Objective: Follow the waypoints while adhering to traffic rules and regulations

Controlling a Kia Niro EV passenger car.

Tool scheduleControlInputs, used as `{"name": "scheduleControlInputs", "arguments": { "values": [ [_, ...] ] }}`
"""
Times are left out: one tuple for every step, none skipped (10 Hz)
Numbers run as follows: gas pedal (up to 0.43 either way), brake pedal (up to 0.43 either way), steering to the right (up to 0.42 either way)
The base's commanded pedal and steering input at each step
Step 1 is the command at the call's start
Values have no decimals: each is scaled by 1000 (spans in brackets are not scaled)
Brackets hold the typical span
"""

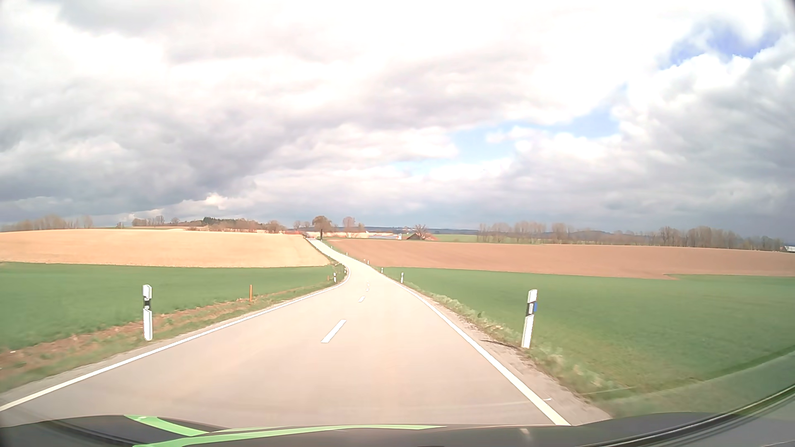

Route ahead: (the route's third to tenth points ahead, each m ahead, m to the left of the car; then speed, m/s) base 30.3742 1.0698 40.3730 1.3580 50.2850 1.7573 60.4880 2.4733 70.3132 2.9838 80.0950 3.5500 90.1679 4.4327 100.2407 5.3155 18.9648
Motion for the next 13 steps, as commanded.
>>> {"name": "scheduleControlInputs", "arguments": {
  "values": [
    [110, 0, -6],
    [110, 0, -6],
    [110, 0, -6],
    [110, 0, -6],
    [110, 0, -6],
    [110, 0, -6],
    [98, 0, -6],
    [98, 0, -6],
    [98, 0, -6],
    [87, 0, -6],
    [87, 0, -6],
    [87, 0, -6],
    [87, 0, -6]
  ]
}}
